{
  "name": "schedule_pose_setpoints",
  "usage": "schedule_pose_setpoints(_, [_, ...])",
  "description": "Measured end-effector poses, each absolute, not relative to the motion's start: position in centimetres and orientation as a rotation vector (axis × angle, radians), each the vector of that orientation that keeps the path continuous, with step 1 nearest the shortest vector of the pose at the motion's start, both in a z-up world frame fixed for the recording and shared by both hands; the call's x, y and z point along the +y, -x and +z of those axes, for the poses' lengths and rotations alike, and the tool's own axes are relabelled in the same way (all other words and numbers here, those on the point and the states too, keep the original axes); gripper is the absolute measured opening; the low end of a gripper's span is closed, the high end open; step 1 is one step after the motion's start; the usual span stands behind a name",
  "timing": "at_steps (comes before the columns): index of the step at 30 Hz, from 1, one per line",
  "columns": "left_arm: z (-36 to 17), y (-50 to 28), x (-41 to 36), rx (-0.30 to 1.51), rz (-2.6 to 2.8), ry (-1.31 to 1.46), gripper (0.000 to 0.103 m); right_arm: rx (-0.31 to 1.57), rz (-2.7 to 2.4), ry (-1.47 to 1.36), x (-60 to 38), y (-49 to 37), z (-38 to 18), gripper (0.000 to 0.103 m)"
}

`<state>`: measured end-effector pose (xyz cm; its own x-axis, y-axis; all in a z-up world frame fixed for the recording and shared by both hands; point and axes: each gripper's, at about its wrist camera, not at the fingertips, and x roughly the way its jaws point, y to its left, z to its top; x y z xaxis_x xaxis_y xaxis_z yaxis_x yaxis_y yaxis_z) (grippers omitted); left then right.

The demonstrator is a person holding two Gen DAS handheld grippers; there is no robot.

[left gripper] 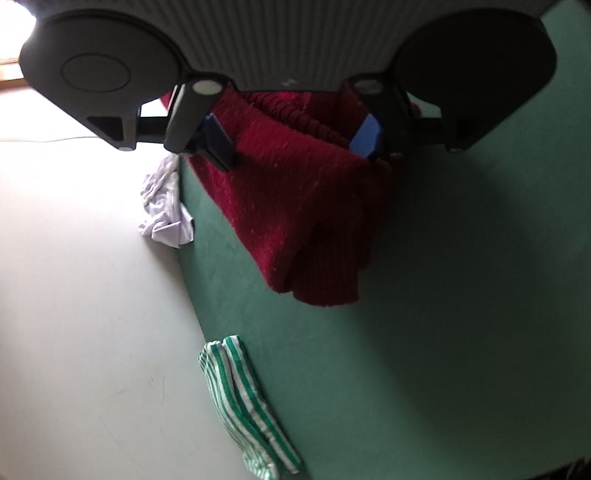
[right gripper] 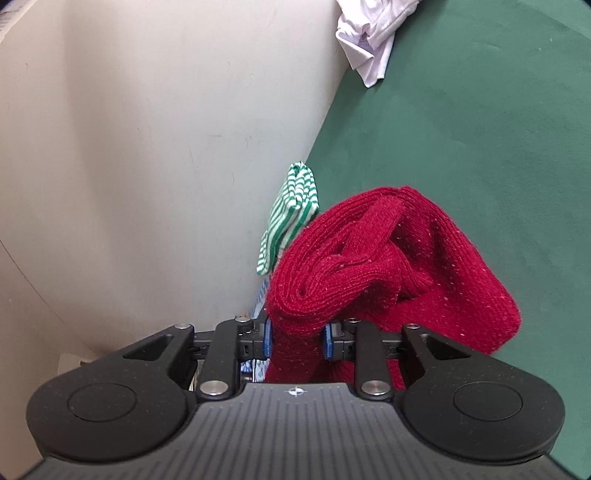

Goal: Fold clothes

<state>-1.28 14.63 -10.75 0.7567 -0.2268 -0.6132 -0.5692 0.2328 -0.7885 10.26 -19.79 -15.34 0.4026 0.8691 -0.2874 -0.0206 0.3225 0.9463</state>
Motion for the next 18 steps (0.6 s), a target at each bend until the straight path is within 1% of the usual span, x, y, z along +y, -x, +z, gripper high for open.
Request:
schedule_pose_setpoints(2, [-10.9,1.0,14.8,0.725,0.269,1.35,0.067,0.991,0.734,-1.079,-20.0,-10.4,-15.5,0.026])
schedule_pose_setpoints(4, [-11.0,0.8,14.8,0.721,0.267,1.342,0.051,0.993,0.739,-1.072,-20.1,-10.6,-15.6,0.026])
schedule_pose_setpoints(5, [-10.9,0.8,14.9,0.715,0.257,1.334,0.037,0.993,0.741,-1.067,-20.1,-10.8,-15.5,0.026])
schedule_pose_setpoints(6, [-11.0,0.7,14.8,0.706,0.241,1.33,0.024,0.993,0.743,-1.063,-20.1,-10.9,-15.5,0.026])
schedule_pose_setpoints(9, [-10.0,0.6,14.7,0.672,0.214,1.29,0.02,0.994,0.748,-1.05,-20.2,-11.4,-15.5,0.026])
schedule_pose_setpoints(13, [-6.7,0.8,13.9,0.581,0.164,1.138,0.018,0.963,0.792,-1.03,-20.3,-12.2,-14.7,0.026])
schedule_pose_setpoints(16, [-4.4,1.6,12.5,0.473,0.096,0.964,0.018,0.872,0.879,-0.987,-20.5,-12.7,-13.8,0.026])
schedule_pose_setpoints(18, [-4.6,2.5,11.0,0.424,0.056,0.81,0.018,0.795,0.956,-0.929,-21.1,-13.0,-13.9,0.026])
